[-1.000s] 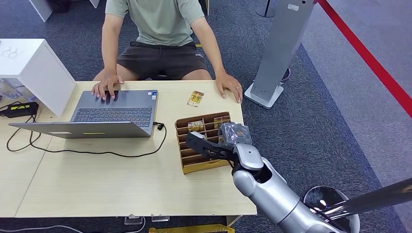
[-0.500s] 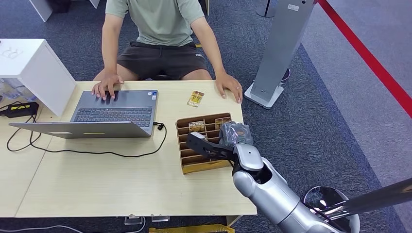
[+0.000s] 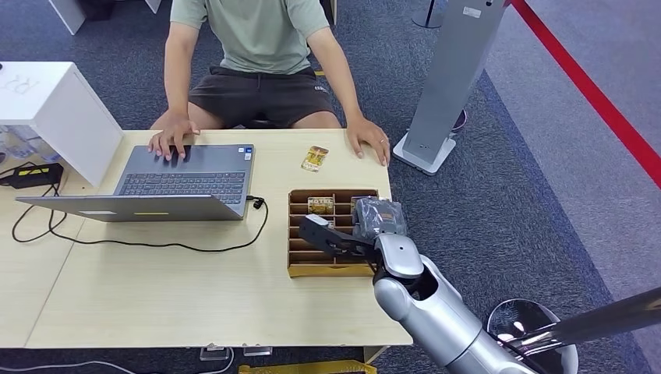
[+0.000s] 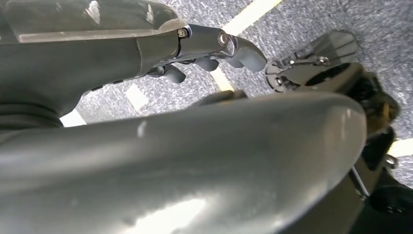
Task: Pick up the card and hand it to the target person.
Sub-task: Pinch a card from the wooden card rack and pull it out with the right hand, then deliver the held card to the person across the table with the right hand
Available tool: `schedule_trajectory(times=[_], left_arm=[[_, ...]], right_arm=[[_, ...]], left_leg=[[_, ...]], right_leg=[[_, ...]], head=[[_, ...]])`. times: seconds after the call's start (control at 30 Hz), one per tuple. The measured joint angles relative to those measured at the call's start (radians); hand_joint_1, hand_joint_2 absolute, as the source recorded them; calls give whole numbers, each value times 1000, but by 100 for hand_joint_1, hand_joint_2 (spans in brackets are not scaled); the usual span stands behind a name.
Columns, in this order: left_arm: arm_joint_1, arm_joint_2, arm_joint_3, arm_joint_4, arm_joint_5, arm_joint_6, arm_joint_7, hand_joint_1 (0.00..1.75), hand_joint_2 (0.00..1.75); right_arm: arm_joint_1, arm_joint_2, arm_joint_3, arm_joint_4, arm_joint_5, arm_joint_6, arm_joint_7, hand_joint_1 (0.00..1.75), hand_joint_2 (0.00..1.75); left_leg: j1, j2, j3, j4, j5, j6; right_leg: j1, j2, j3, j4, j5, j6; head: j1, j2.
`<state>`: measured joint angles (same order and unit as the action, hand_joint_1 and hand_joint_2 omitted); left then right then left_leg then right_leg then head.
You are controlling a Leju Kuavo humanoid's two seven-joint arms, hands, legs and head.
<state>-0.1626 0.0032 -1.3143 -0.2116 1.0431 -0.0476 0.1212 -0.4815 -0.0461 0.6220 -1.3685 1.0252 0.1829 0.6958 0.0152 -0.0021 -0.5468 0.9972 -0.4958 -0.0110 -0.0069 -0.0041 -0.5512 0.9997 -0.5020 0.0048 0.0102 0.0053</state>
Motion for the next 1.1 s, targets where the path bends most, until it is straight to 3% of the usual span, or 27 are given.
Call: schedule_trajectory(times=[0.17,0.43,0.7,0.87,1.1], left_arm=[[5,7,-23,1,-40,-6,2,0,0],[-1,8,-73,1,-98,-11,16,0,0],[-6,8,-120,1,-135,-29,21,0,0],[-10,4,-131,1,-144,-37,24,0,0],[-23,-5,-144,1,-145,-46,28,0,0]], right_arm=[[-78,1,21,-7,-43,-27,-3,175,175],[-308,37,93,19,-123,-93,-68,175,175],[-478,120,153,257,-214,-222,-236,175,175],[-511,169,168,412,-230,-296,-314,175,175],[-524,224,186,639,-228,-360,-361,175,175]], left_leg=[[0,0,0,0,0,0],[0,0,0,0,1,-1],[0,-1,-2,0,1,-1],[0,-1,-2,0,1,-1],[0,-1,-2,0,1,-1]], right_leg=[[0,0,0,1,0,0],[0,-1,0,1,0,0],[0,-1,-1,1,0,0],[0,-1,-1,1,0,0],[0,-1,-1,1,0,0]], head=[[-4,0],[-4,0],[-4,0],[-3,0],[-4,0]])
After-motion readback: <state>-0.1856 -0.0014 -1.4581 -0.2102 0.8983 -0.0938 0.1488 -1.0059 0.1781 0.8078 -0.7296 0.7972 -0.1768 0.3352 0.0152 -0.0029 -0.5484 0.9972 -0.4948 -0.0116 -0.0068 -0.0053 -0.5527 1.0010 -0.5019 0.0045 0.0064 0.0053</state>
